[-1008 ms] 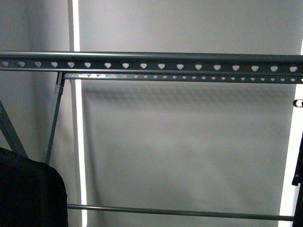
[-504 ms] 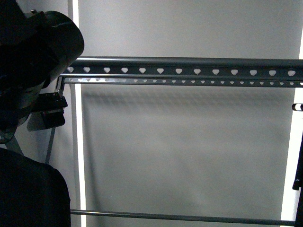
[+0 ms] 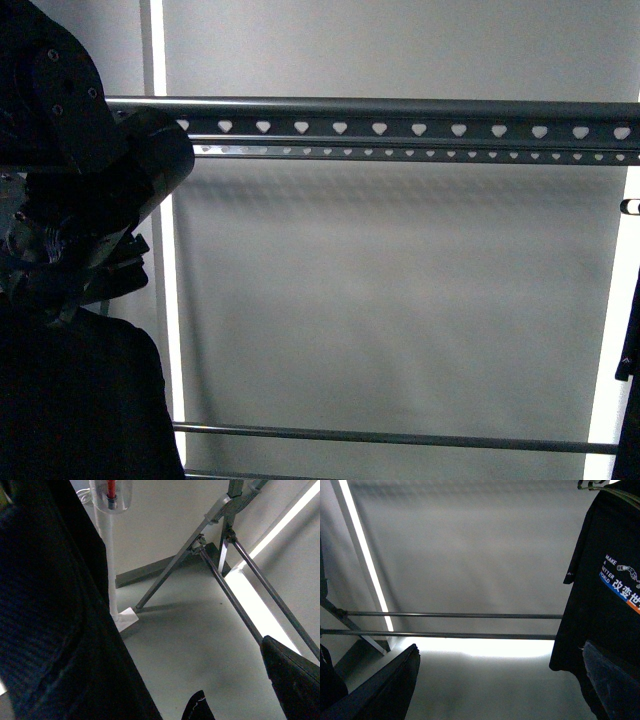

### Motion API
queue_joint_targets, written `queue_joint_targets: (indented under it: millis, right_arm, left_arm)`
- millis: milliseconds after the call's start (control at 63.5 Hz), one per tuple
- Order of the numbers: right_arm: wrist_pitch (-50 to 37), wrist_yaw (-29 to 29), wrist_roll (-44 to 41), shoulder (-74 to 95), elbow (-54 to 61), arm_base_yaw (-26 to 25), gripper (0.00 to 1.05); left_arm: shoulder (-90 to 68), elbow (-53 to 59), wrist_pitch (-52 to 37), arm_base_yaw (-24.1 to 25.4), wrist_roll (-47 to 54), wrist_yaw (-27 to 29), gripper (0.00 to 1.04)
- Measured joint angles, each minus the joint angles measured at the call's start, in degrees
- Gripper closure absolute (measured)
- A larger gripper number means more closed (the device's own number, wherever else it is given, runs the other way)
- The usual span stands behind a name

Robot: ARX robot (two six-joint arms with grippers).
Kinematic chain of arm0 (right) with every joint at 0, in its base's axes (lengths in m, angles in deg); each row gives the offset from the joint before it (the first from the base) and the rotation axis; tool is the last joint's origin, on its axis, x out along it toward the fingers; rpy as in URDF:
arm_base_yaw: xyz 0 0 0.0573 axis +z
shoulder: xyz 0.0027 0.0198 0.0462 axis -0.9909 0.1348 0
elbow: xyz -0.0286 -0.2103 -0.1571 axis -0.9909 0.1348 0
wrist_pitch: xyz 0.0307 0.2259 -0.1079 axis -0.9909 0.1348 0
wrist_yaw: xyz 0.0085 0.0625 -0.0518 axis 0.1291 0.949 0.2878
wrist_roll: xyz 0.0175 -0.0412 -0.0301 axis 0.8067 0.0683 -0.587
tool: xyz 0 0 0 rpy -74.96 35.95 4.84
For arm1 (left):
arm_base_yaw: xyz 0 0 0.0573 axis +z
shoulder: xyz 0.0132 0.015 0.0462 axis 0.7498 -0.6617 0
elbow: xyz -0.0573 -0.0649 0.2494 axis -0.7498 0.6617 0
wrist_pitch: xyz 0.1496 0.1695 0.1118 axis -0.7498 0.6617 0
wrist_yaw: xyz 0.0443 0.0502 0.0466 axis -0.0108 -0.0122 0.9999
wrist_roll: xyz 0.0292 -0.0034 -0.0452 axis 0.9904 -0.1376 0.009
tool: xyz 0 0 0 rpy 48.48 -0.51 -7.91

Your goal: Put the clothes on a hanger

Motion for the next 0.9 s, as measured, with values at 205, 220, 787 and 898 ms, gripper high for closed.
queue_joint_targets:
  millis: [205,220,787,898]
  right_arm:
    - [0.0,0.0,0.0,0.0,0.0,0.0,0.07]
    - [0.0,0.0,0.0,0.0,0.0,0.0,0.07]
    - [0.0,-0.02,0.0,0.0,0.0,0.0,0.07]
    - [0.0,-0.02,0.0,0.0,0.0,0.0,0.07]
  left_arm:
    - [0.15,3.78,-7.43,0.22,4.48,0.94,0.33]
    - [0.17,4.02,-8.17,0.2,5.09,1.2,0.35]
    - [18.99,25.38,-36.35,0.28,30.12,-17.4,1.0]
    - [23.8,31.43,-41.03,0.55,35.74,-24.02,1.0]
